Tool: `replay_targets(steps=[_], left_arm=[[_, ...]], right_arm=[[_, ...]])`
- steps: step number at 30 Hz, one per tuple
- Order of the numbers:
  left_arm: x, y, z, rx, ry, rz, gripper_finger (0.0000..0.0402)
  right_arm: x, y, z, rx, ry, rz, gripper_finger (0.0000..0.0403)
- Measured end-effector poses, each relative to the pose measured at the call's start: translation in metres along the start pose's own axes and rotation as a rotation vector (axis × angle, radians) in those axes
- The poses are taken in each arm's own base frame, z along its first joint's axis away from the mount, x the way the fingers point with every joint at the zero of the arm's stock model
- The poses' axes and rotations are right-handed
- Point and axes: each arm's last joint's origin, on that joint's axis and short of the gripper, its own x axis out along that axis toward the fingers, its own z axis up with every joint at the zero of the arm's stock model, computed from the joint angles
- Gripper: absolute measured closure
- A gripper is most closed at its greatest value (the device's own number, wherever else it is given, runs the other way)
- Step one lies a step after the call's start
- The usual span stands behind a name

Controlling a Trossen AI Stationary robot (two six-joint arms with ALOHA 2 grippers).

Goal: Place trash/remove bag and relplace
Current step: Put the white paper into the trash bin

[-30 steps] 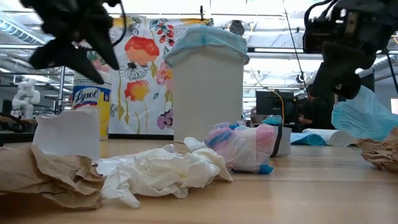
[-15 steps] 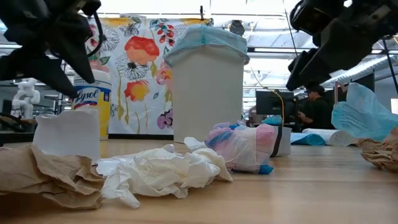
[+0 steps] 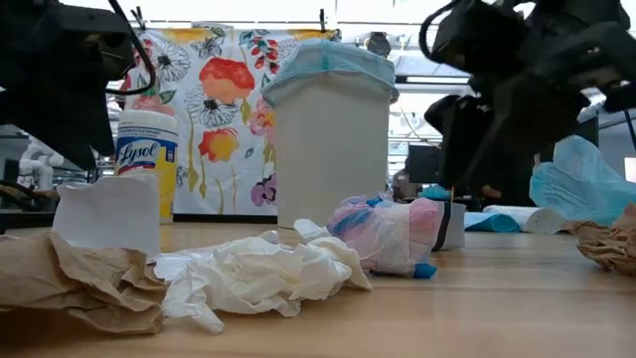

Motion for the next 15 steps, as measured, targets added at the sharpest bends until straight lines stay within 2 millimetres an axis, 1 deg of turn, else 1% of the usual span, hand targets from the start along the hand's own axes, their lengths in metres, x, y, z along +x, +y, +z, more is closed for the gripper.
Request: replay_targets(steps=[5, 9, 10, 12, 15], left_arm=[[0.011, 0.018, 0.004, 0.042, 0.014, -0.029, 0.0215], [0.02, 0.032, 0.007, 0.038, 0.004, -0.077, 0.0215], [0.021, 0.035, 0.009, 0.042, 0.002, -0.084, 0.0215], [0.02, 0.035, 0.011, 0.039, -0.001, -0.126, 0.0215], [0.02, 0.036, 0.012, 0.061, -0.006, -0.133, 0.0215]], right_arm=[[0.012, -0.001, 0.005, 0.006, 0.037, -0.037, 0.0259], [0.021, -0.007, 0.006, 0.065, 0.056, -0.063, 0.028], [0.023, -0.008, 0.005, 0.083, 0.067, -0.067, 0.0288], [0.027, -0.01, 0.003, 0.117, 0.081, -0.067, 0.0311], [0.031, -0.012, 0.001, 0.173, 0.098, -0.073, 0.0358]])
